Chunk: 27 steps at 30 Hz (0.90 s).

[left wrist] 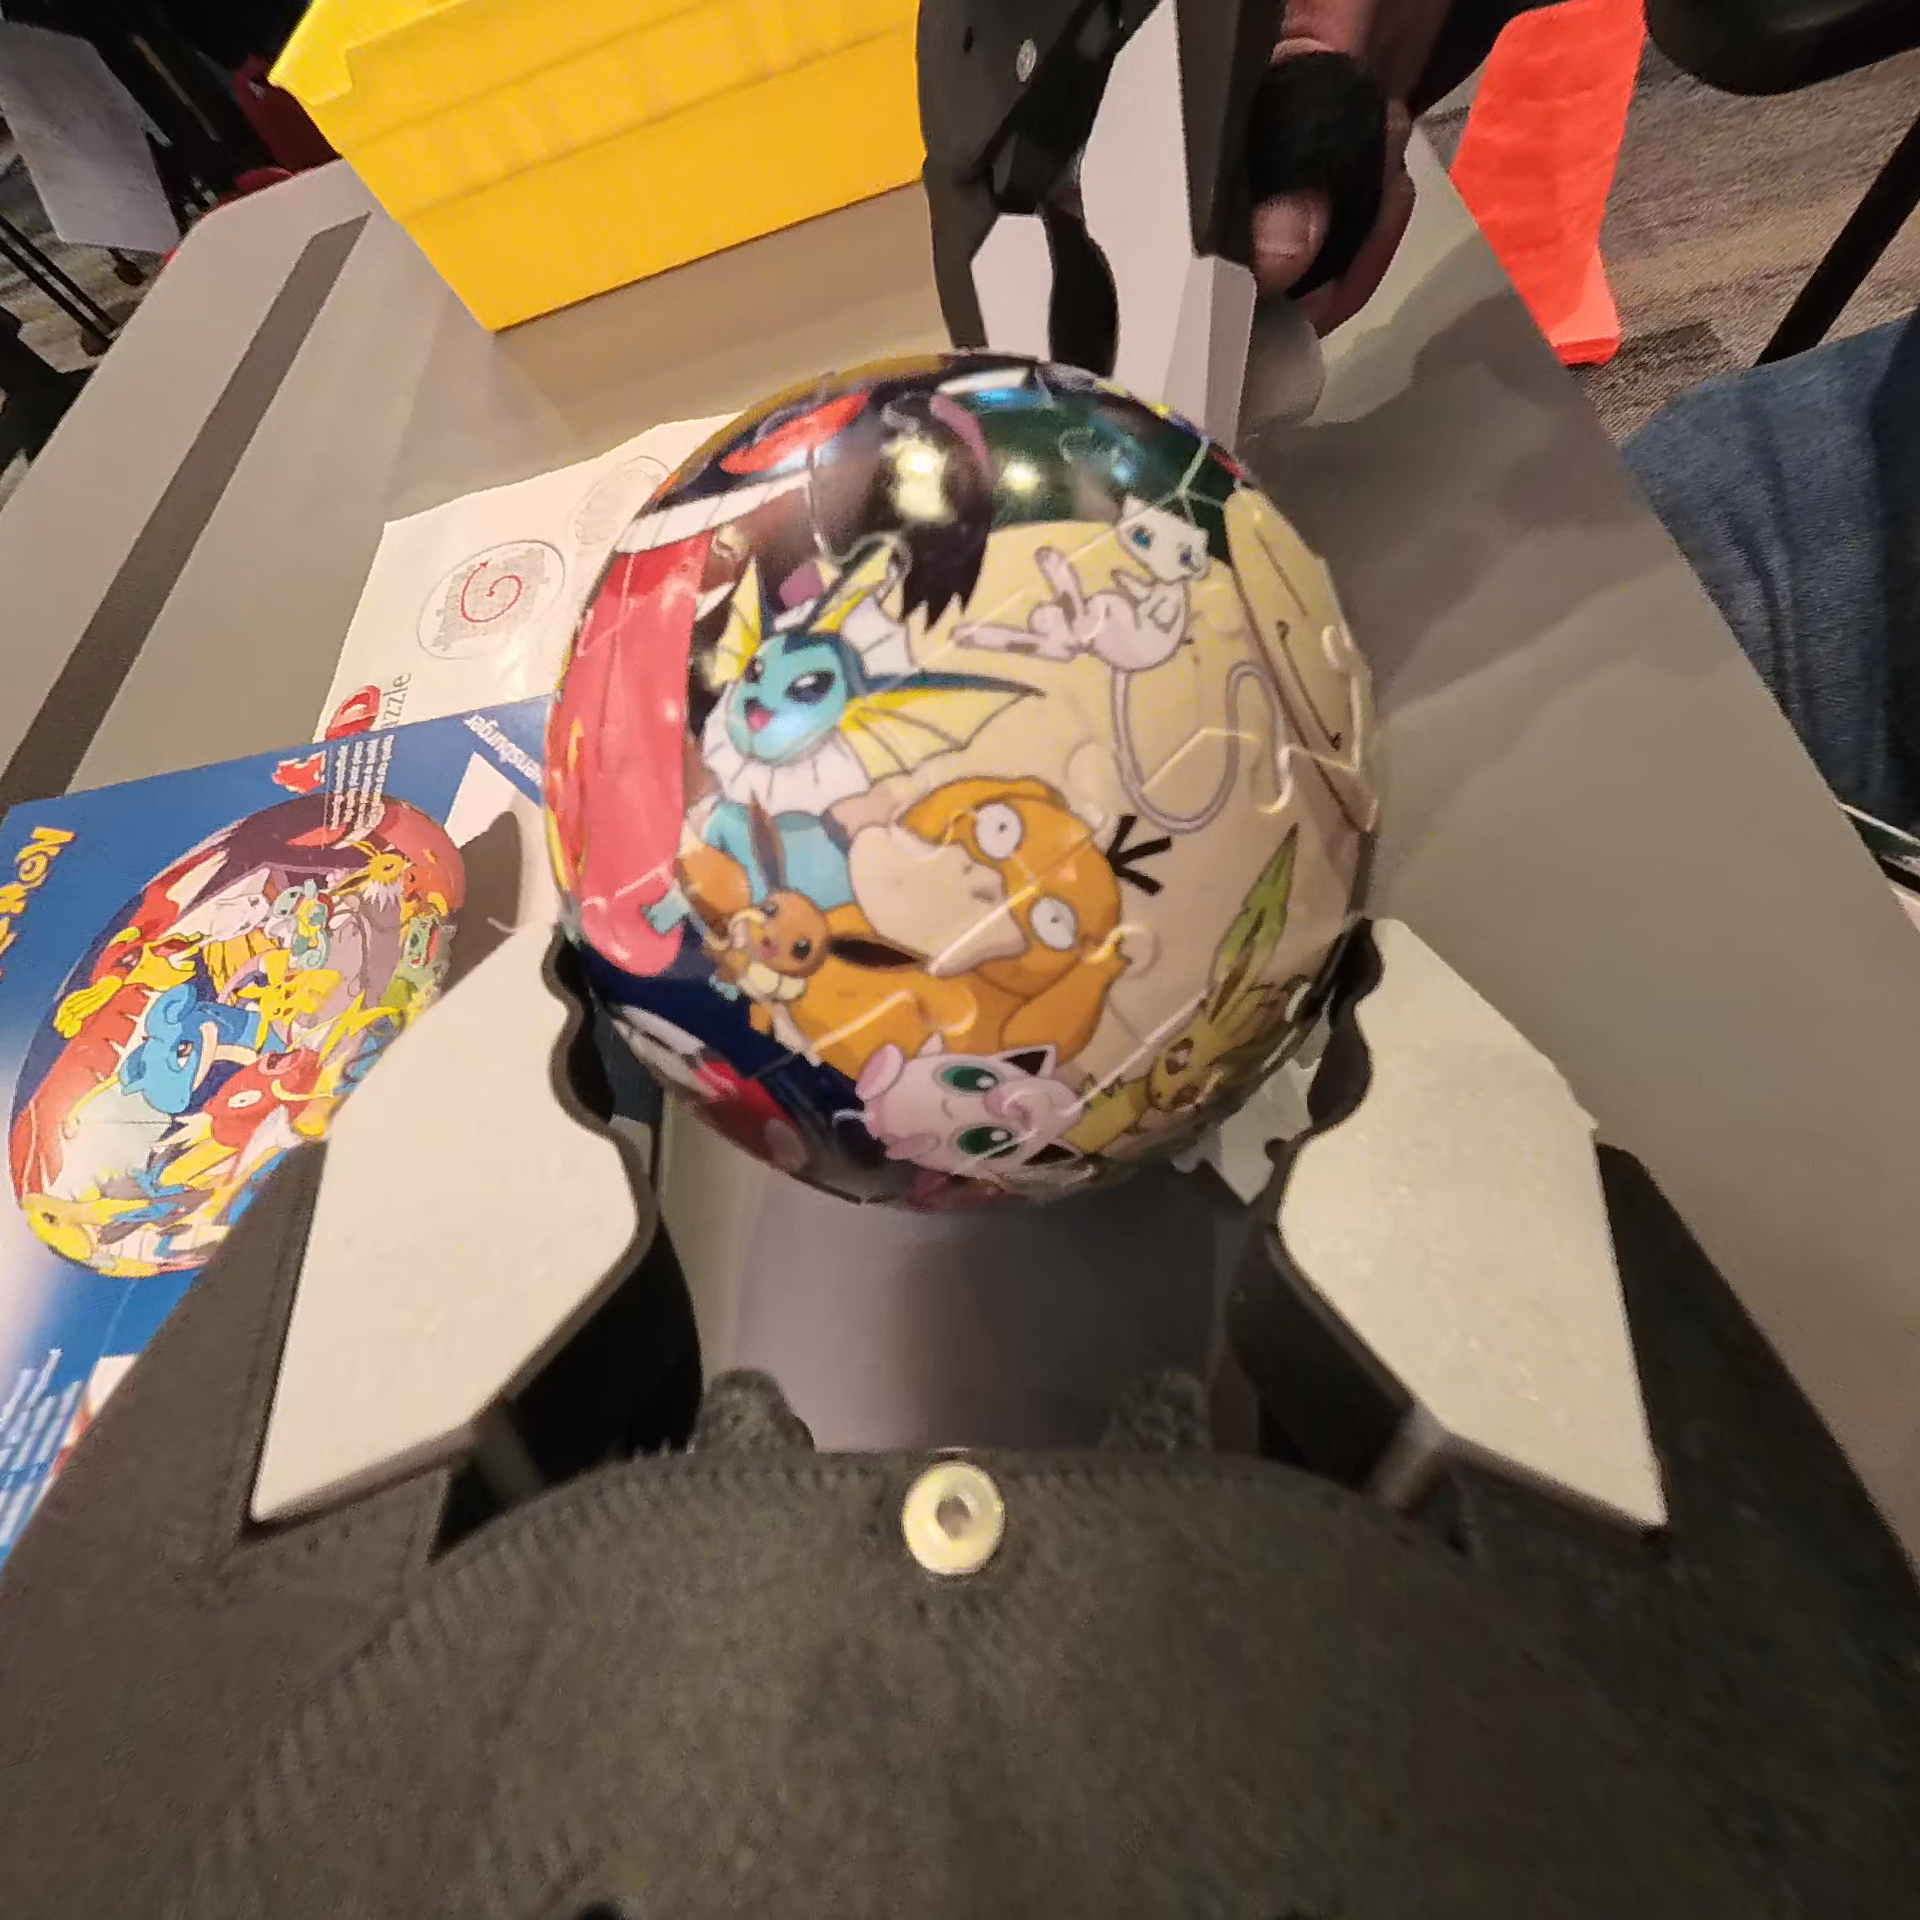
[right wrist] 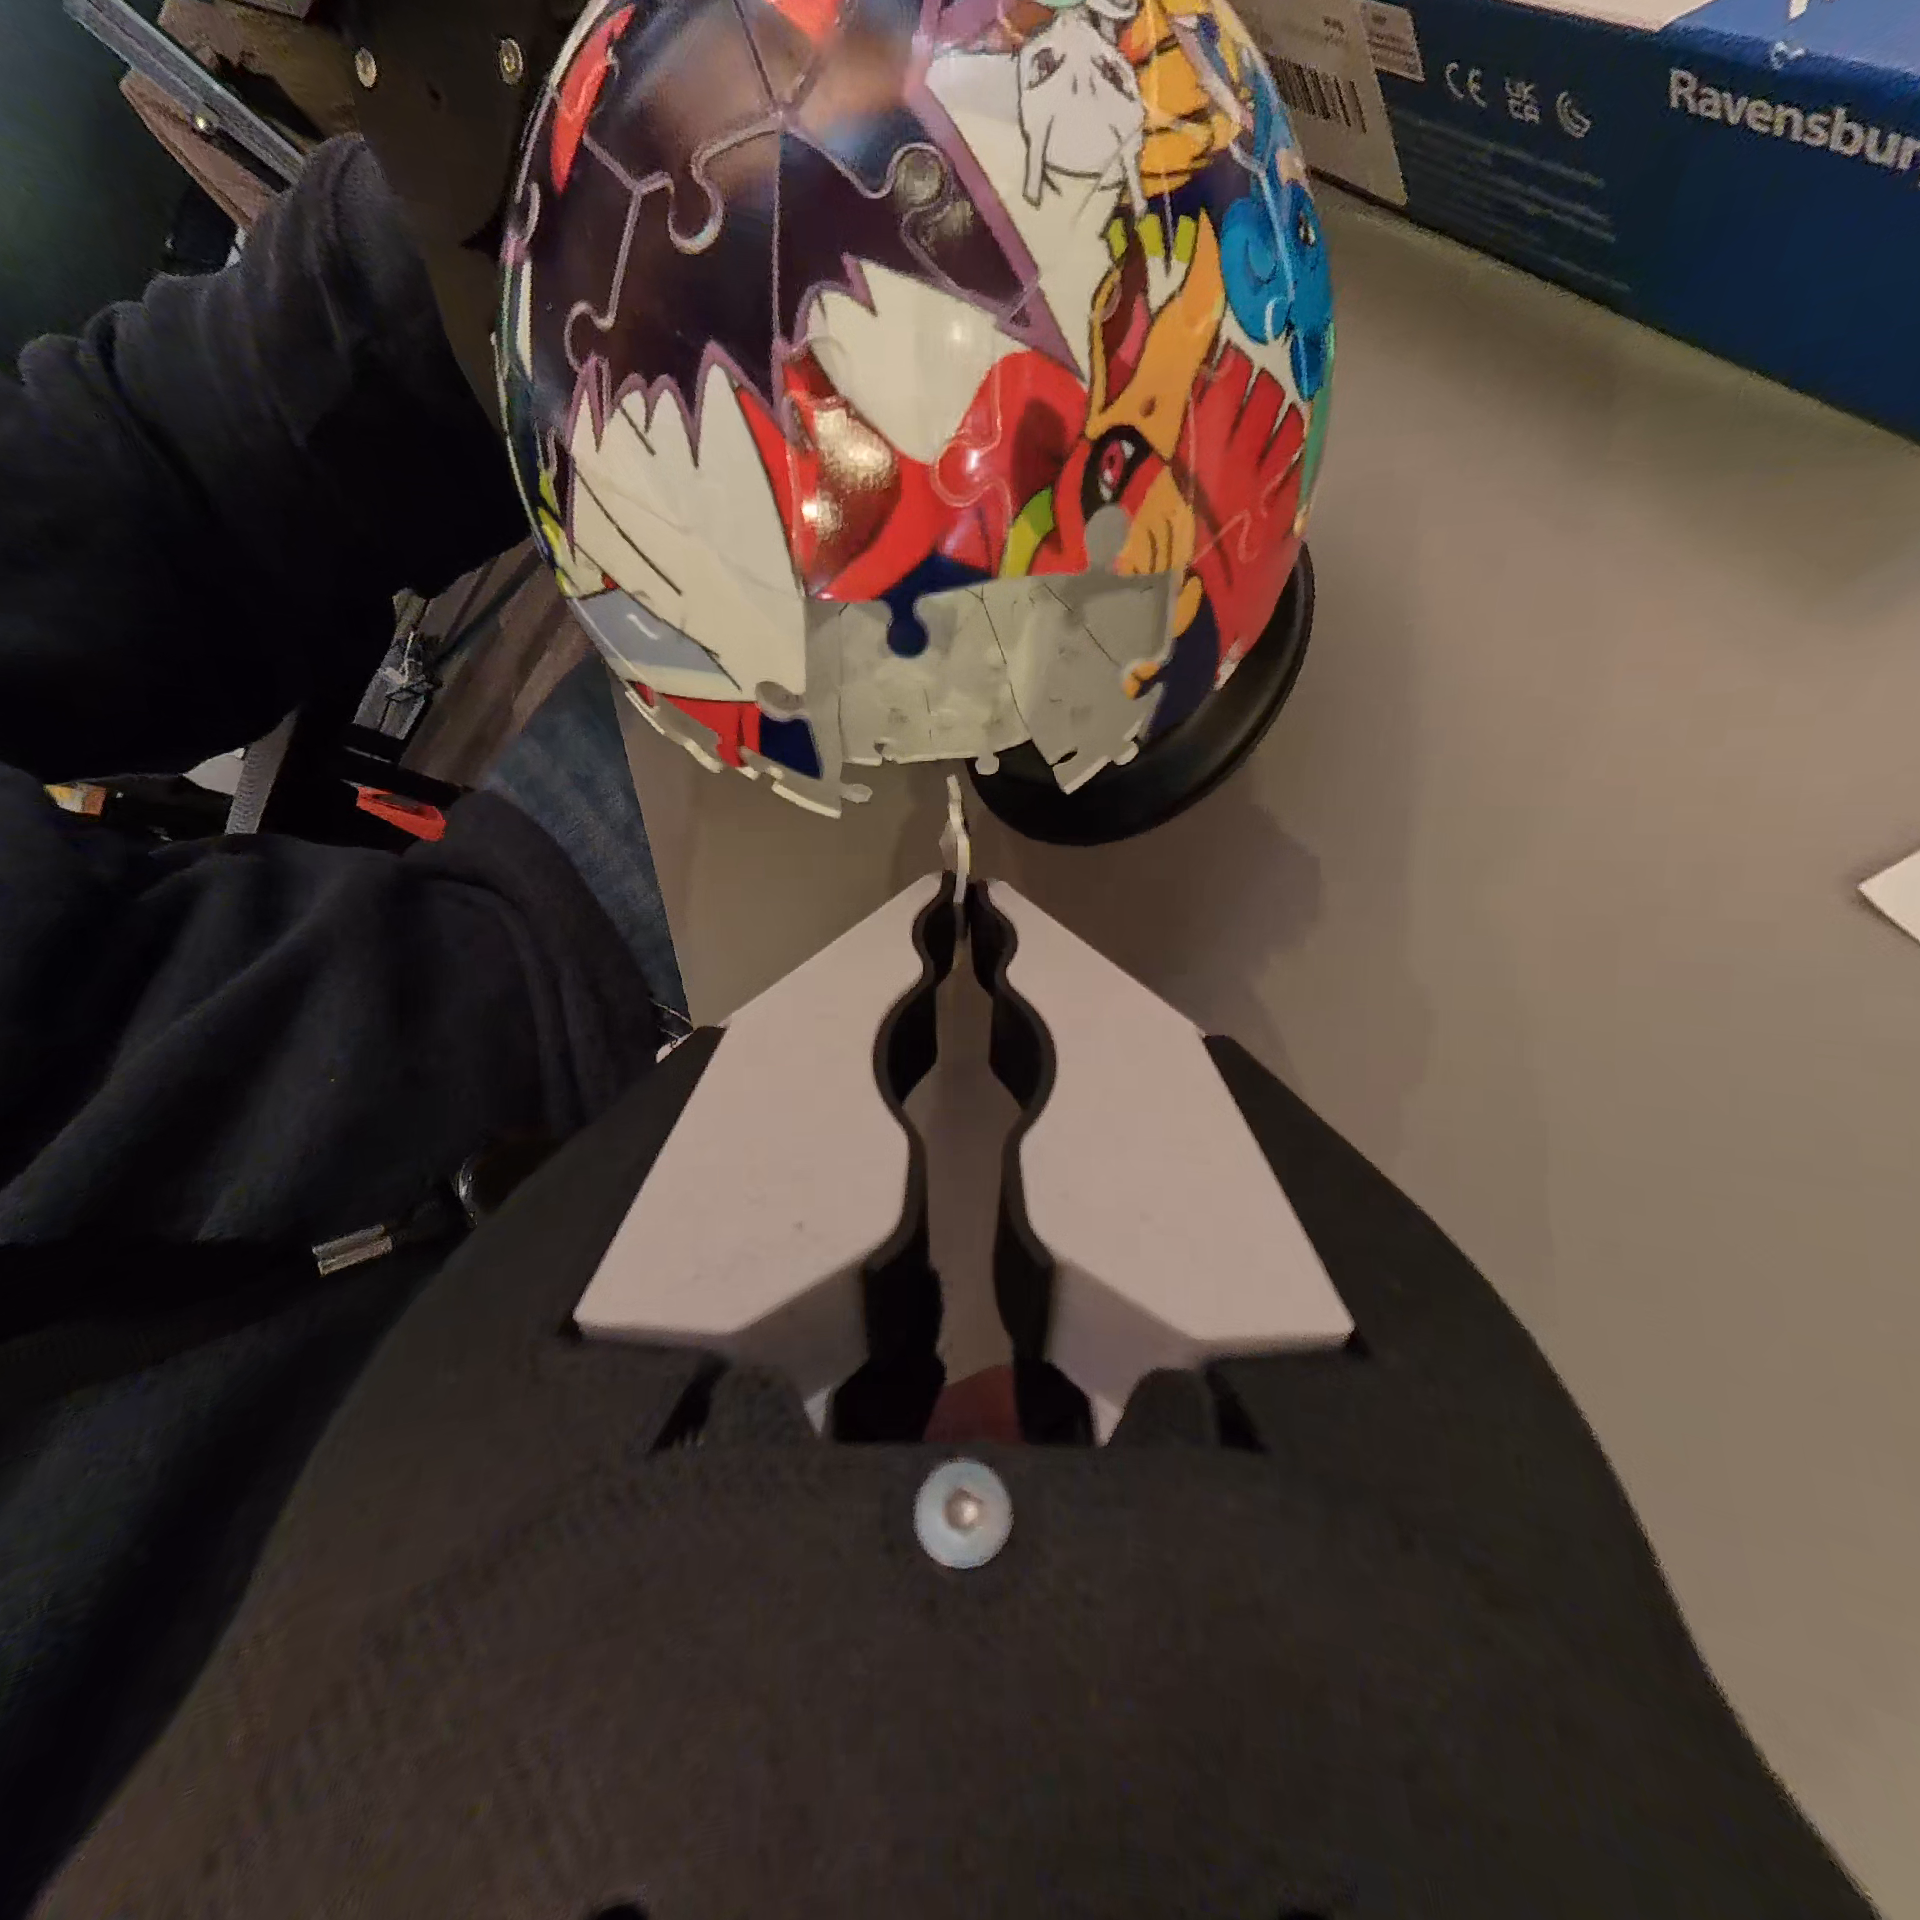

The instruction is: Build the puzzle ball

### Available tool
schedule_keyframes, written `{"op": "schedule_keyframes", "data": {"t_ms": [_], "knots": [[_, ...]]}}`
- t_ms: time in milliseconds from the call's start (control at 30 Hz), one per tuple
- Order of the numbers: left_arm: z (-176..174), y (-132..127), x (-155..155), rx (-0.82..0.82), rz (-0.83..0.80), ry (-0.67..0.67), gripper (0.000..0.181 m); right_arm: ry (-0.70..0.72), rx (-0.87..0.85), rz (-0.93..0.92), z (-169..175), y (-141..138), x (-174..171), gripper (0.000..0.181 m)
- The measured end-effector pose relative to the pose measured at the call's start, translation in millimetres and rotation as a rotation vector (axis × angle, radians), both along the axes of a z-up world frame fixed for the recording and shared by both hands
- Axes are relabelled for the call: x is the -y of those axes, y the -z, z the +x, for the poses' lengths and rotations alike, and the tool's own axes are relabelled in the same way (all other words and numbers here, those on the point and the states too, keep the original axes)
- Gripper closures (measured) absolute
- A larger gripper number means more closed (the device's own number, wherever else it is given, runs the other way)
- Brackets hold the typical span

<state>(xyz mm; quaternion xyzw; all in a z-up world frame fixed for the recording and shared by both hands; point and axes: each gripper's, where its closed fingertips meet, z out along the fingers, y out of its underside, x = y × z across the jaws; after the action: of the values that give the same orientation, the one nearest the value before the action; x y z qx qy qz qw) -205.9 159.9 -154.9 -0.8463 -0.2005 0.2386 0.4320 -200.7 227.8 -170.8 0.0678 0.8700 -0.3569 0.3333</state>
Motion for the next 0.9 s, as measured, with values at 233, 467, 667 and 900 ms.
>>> {"op": "schedule_keyframes", "data": {"t_ms": [233,467,667,900], "knots": [[-3,-1,4,-0.044,-0.023,-0.013,0.05,-0.013,0.024,0.016,3,5,10,0.181],[-10,-8,11,-0.126,-0.048,-0.049,0.052,-0.019,0.02,0.016,1,5,21,0.181],[-12,-7,20,-0.152,-0.059,-0.08,0.051,-0.011,0.019,0.023,-4,10,25,0.181],[-9,-10,22,-0.096,-0.027,-0.077,0.045,-0.014,0.018,0.018,-8,11,30,0.181]]}}
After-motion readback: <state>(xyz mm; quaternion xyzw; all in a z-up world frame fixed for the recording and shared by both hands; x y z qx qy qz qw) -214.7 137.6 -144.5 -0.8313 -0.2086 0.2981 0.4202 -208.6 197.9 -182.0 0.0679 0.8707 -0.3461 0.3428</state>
